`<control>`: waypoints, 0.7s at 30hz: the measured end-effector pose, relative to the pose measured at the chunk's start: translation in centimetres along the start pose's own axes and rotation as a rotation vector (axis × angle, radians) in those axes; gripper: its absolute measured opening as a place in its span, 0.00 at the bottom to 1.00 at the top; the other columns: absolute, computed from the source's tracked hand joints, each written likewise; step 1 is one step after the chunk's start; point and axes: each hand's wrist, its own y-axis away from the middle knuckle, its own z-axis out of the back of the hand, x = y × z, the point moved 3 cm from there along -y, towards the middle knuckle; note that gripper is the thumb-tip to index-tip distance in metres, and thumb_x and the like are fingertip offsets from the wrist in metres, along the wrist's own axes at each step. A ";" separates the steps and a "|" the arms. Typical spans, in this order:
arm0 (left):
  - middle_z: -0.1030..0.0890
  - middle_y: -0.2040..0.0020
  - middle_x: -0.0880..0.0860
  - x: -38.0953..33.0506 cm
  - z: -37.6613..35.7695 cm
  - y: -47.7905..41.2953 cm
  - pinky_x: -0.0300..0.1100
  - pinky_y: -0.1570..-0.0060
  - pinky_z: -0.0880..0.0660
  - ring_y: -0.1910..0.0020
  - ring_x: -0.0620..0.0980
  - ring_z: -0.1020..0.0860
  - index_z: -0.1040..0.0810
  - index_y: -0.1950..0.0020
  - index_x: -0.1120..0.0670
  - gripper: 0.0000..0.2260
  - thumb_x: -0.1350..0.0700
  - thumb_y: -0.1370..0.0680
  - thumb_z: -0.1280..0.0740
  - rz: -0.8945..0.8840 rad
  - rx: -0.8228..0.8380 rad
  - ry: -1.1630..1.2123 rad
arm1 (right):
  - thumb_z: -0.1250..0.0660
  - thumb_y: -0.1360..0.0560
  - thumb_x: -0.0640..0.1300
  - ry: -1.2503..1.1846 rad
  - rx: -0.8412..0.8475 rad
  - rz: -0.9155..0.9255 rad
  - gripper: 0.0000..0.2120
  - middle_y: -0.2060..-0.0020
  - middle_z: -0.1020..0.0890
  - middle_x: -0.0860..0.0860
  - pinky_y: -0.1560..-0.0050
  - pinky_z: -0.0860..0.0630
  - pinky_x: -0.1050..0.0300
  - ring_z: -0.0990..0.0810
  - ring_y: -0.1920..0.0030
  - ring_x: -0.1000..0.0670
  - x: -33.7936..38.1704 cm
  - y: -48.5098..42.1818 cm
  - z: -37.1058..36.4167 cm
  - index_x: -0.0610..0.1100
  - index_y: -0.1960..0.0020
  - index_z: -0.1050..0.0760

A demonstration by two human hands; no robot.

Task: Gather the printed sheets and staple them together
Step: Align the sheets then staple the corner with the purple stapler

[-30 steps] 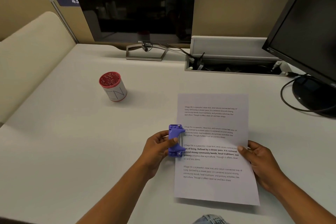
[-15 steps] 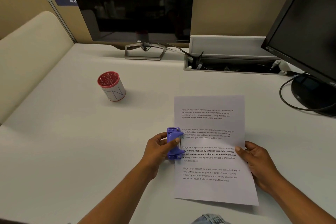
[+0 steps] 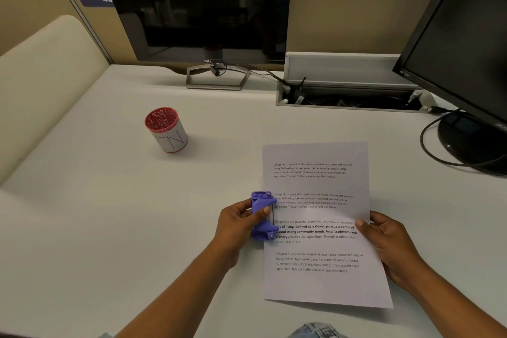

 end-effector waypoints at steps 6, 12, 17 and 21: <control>0.12 0.59 0.53 0.2 0.1 -0.3 0.37 0.64 0.20 0.61 0.48 0.15 0.17 0.45 0.55 0.18 0.54 0.34 0.23 -0.009 -0.026 0.016 | 0.34 0.23 0.36 0.021 -0.006 0.007 0.10 0.54 0.13 0.41 0.53 0.17 0.41 0.14 0.56 0.39 0.3 0.2 -0.2 0.42 0.44 0.20; 0.12 0.62 0.52 0.3 0.2 -0.5 0.35 0.66 0.21 0.64 0.48 0.14 0.17 0.49 0.54 0.09 0.60 0.28 0.25 -0.024 -0.052 -0.002 | 0.35 0.23 0.35 0.026 -0.013 0.013 0.10 0.54 0.13 0.41 0.51 0.18 0.39 0.14 0.55 0.38 0.6 0.4 -0.3 0.43 0.45 0.19; 0.12 0.62 0.52 0.3 0.1 -0.5 0.36 0.66 0.21 0.64 0.48 0.14 0.17 0.48 0.56 0.09 0.60 0.27 0.25 -0.028 -0.061 -0.006 | 0.34 0.23 0.36 0.039 -0.023 0.014 0.10 0.54 0.13 0.41 0.49 0.19 0.39 0.14 0.54 0.37 0.7 0.5 -0.5 0.43 0.44 0.19; 0.12 0.58 0.54 0.1 0.1 -0.3 0.38 0.63 0.21 0.60 0.49 0.15 0.16 0.47 0.57 0.13 0.57 0.30 0.24 -0.020 -0.035 -0.009 | 0.34 0.23 0.36 0.046 -0.033 0.011 0.09 0.55 0.13 0.41 0.53 0.17 0.41 0.14 0.56 0.39 0.9 0.5 -0.4 0.43 0.45 0.19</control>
